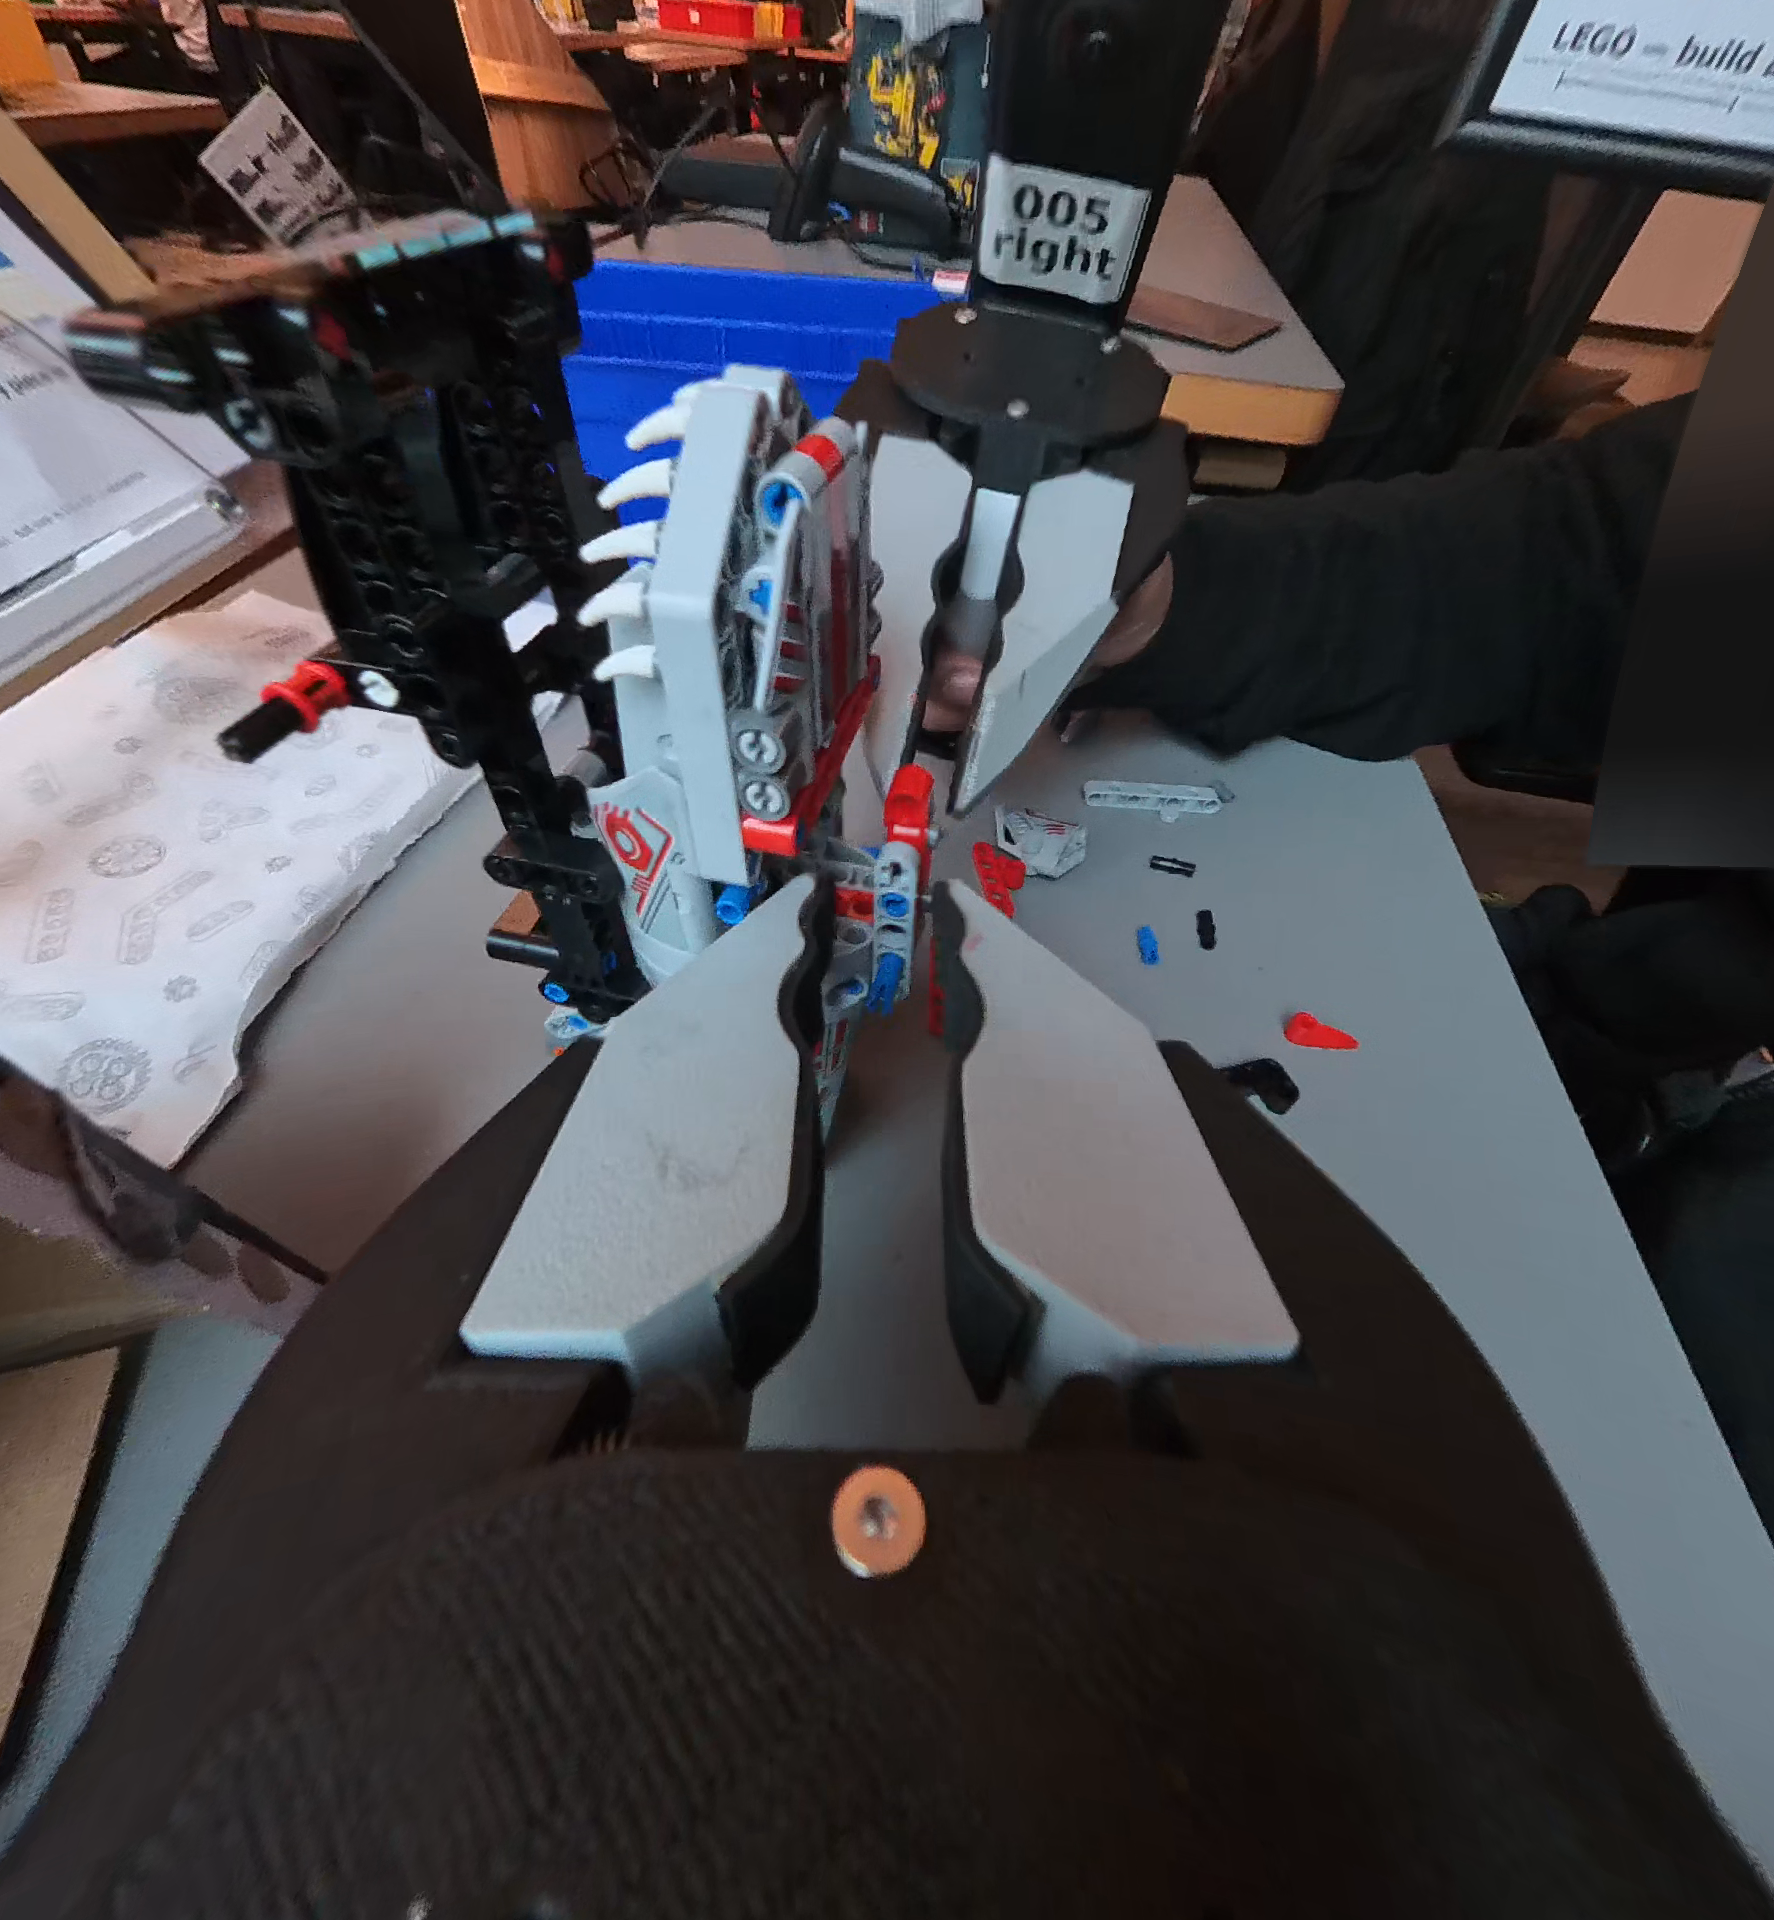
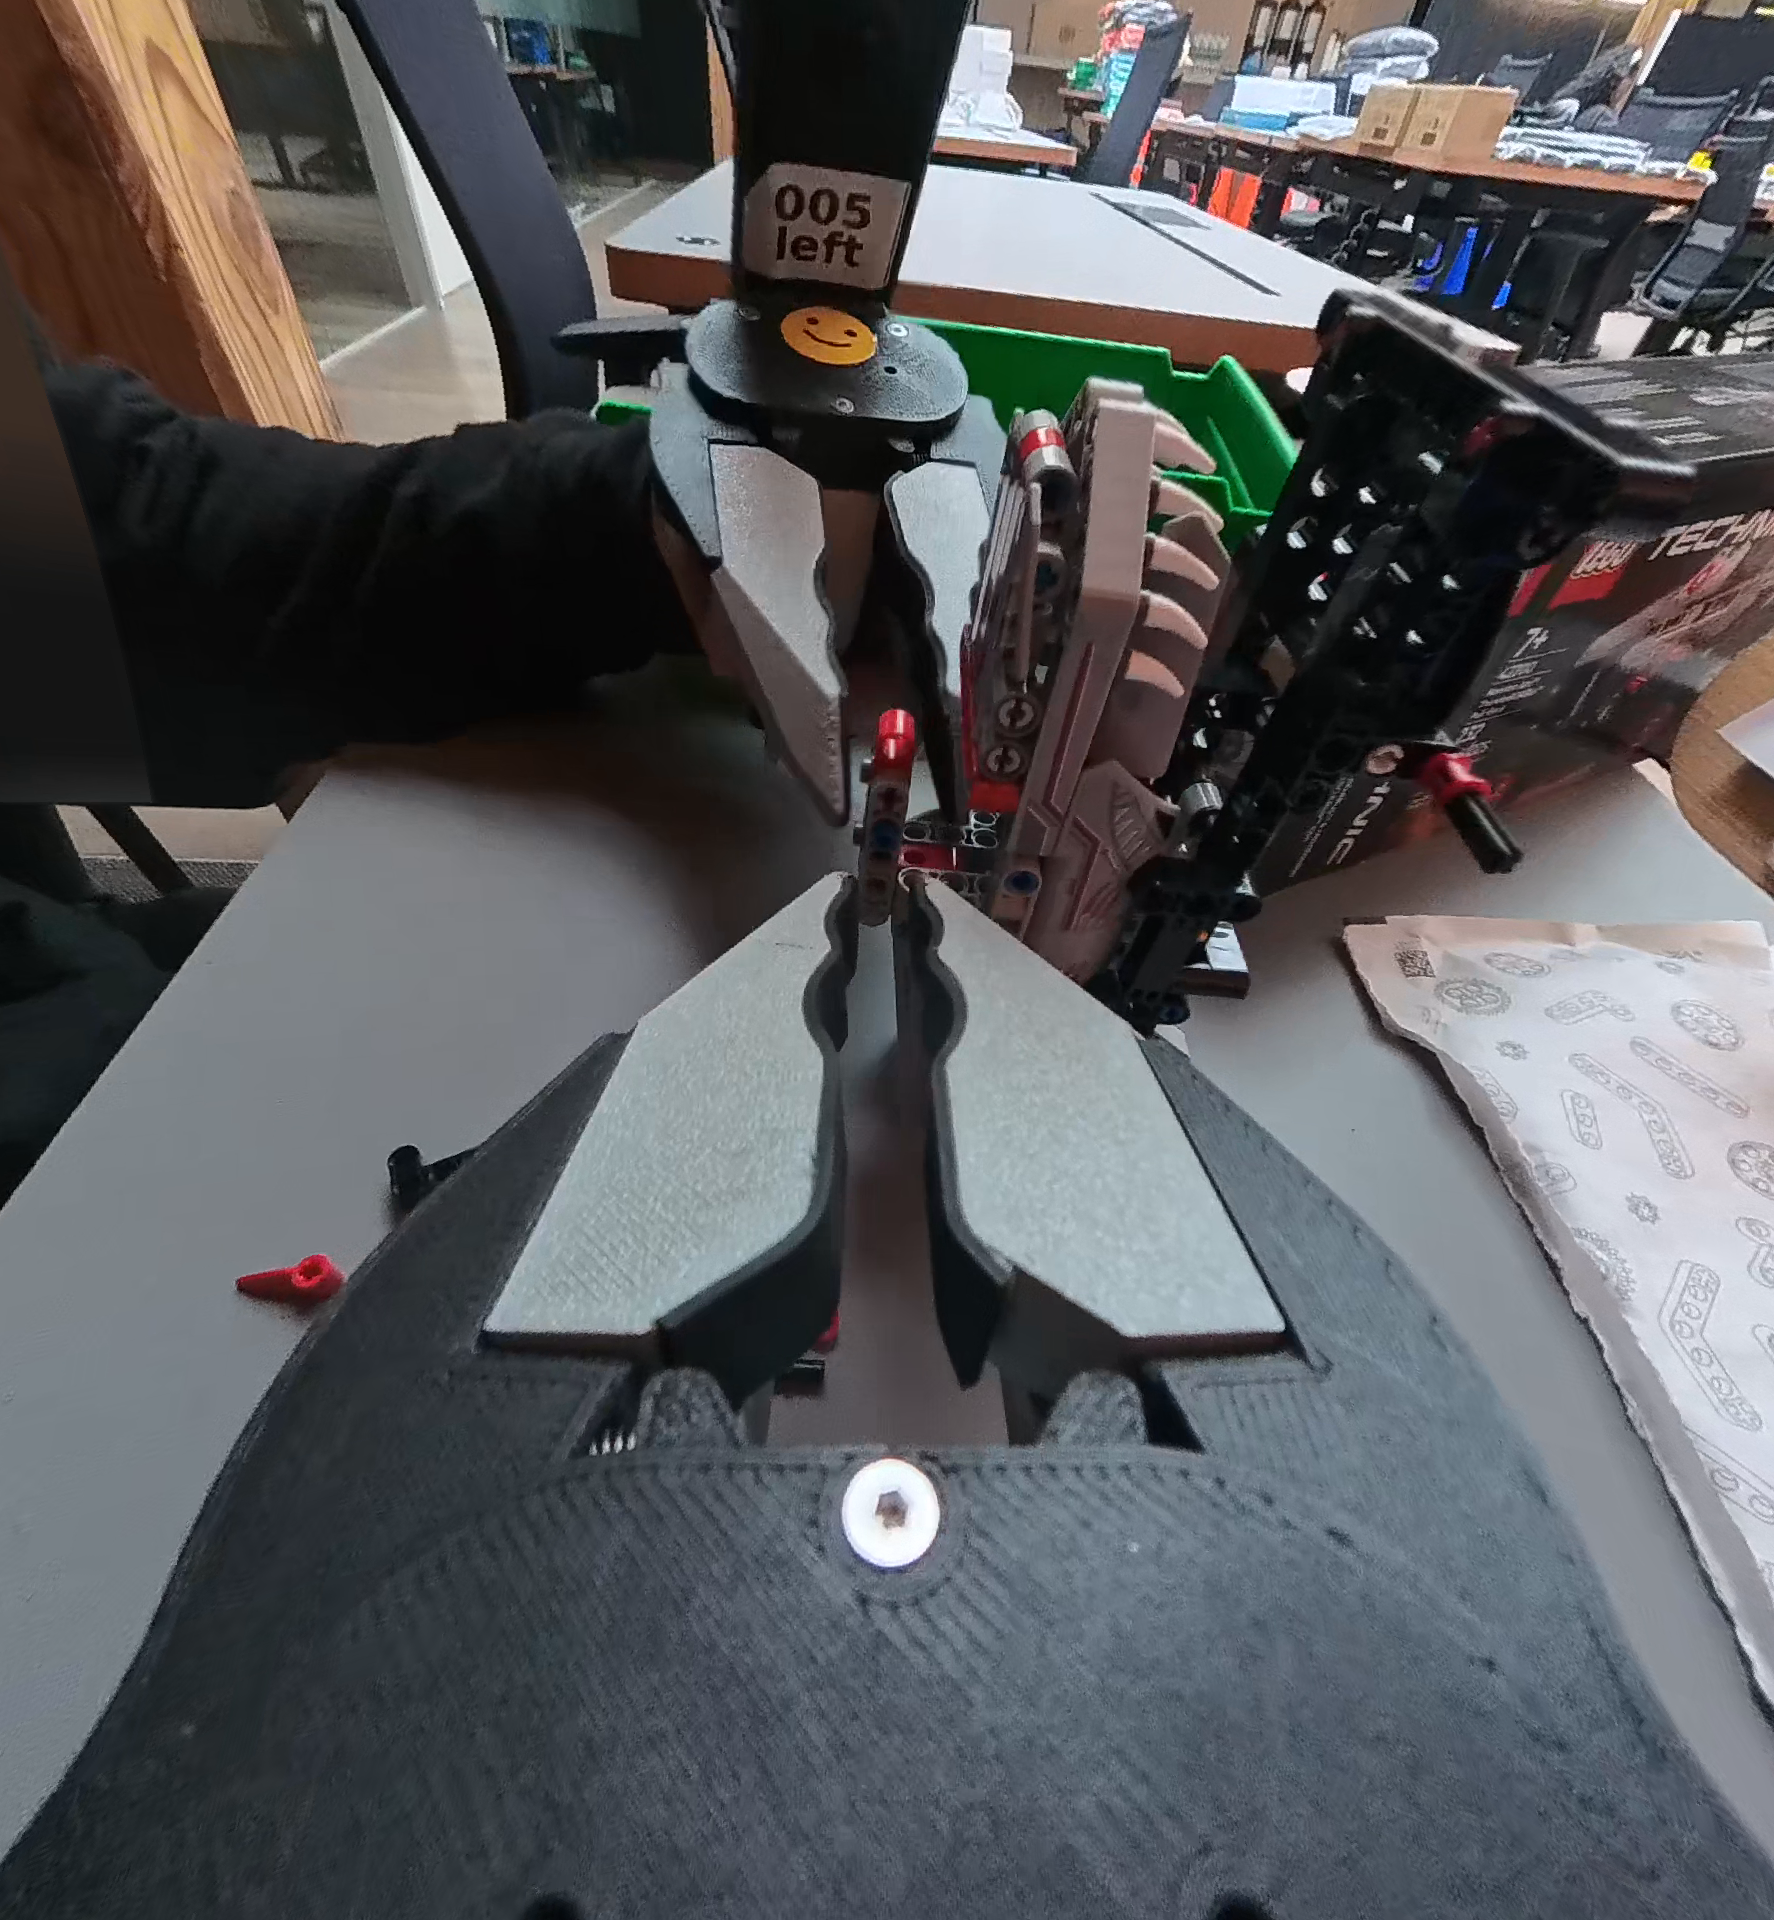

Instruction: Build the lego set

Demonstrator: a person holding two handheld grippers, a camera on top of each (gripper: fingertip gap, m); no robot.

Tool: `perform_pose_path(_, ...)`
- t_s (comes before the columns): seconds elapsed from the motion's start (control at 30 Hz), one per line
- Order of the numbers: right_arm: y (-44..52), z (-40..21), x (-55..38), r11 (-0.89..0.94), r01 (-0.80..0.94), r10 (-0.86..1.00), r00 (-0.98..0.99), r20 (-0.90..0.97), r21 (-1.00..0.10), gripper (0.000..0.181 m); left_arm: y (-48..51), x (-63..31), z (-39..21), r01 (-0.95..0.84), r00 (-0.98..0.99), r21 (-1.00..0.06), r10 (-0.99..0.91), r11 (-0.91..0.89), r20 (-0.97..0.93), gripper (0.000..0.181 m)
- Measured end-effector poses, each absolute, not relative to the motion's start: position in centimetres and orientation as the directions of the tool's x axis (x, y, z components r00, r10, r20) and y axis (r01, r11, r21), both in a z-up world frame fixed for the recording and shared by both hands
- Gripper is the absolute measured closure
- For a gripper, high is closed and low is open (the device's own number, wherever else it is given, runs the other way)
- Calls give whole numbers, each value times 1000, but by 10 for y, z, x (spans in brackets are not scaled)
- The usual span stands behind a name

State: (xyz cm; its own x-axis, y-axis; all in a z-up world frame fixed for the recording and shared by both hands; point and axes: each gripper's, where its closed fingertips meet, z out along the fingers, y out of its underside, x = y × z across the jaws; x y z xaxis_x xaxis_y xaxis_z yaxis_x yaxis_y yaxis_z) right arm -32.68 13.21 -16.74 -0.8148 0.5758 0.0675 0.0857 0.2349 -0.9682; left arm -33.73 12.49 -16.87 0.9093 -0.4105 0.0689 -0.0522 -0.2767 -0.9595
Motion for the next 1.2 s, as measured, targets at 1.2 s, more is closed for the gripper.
perform_pose_path(1.2, 124, -176, -335, 316, 105, 598, -794, 112, -943, 178, 136, -327, -167, -62, 909, -960, -413, -274, 59, 173)
